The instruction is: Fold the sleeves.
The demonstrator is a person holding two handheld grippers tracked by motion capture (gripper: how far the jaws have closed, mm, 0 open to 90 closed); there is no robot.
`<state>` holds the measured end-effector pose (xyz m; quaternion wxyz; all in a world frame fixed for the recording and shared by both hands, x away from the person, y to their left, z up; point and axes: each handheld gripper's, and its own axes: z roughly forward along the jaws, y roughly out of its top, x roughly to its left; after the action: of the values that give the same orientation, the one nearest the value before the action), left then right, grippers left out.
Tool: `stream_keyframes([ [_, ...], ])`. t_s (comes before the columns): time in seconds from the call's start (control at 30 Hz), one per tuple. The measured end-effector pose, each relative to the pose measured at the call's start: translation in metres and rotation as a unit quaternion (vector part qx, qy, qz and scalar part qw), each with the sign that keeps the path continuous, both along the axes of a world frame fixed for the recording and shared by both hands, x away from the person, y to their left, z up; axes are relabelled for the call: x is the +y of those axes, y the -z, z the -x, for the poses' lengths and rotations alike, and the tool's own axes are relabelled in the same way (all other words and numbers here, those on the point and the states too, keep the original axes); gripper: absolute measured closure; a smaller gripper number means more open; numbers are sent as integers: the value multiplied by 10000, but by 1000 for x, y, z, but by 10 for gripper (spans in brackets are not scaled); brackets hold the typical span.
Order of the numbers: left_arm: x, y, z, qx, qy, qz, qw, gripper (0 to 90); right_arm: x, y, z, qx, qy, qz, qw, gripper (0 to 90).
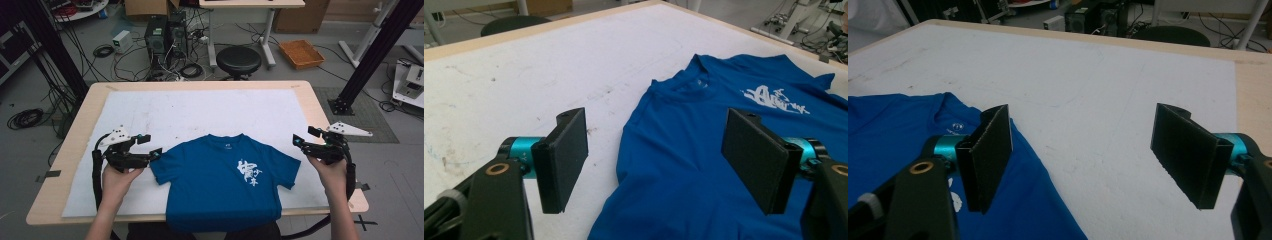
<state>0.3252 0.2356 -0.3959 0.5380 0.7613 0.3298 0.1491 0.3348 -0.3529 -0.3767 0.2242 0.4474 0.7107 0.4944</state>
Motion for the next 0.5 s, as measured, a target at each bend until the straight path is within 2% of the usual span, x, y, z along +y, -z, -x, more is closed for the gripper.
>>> stream_keyframes([
  [0.23,5,3,0,95,-61,-31,9999,283,2,-1,-1,-16,9,23,10000,243],
  [0.27,9,6,-1,186,-63,-6,9998,299,2,0,-1,-6,10,29,10000,244],
  [0.5,17,15,-3,451,-151,-75,9988,370,3,1,-3,31,22,45,10000,244],
])
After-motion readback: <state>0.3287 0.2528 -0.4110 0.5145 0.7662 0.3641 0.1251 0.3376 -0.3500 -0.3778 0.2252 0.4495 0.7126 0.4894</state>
